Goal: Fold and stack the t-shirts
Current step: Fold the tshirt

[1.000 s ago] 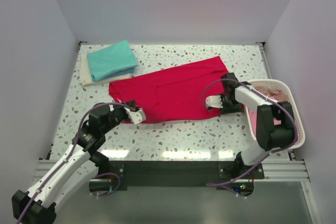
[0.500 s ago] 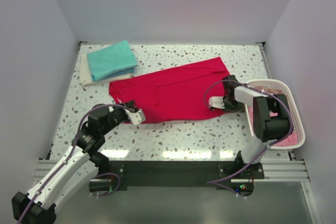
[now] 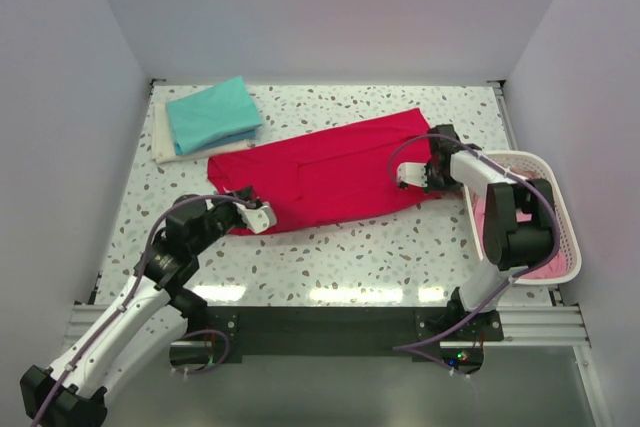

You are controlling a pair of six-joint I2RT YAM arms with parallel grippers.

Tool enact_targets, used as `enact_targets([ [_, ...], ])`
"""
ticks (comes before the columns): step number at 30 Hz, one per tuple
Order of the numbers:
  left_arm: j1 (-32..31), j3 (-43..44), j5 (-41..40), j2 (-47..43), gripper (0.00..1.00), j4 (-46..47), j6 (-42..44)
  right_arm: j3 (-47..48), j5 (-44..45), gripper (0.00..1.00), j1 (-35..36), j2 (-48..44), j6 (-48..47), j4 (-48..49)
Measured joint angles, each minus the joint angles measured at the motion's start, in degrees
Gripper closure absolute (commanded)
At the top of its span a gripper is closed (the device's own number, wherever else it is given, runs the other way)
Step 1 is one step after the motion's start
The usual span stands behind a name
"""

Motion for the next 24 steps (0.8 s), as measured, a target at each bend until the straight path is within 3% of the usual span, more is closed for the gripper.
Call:
enact_targets([
  [8, 0.00, 4.22, -1.60, 5.07, 1.00, 0.79, 0.48, 4.96, -1.33, 1.00, 0.00, 1.05, 0.37, -2.43],
  [15, 0.24, 9.42, -3.85, 15.26, 1.00, 2.10, 1.79, 11.45, -2.23, 1.00, 0.00, 5.70, 1.99, -2.73],
  [24, 3.43, 14.78, -3.93, 20.20, 1.00, 2.36, 2.03, 19.17, -2.89, 1.00, 0.00, 12.00, 3.50, -4.15],
])
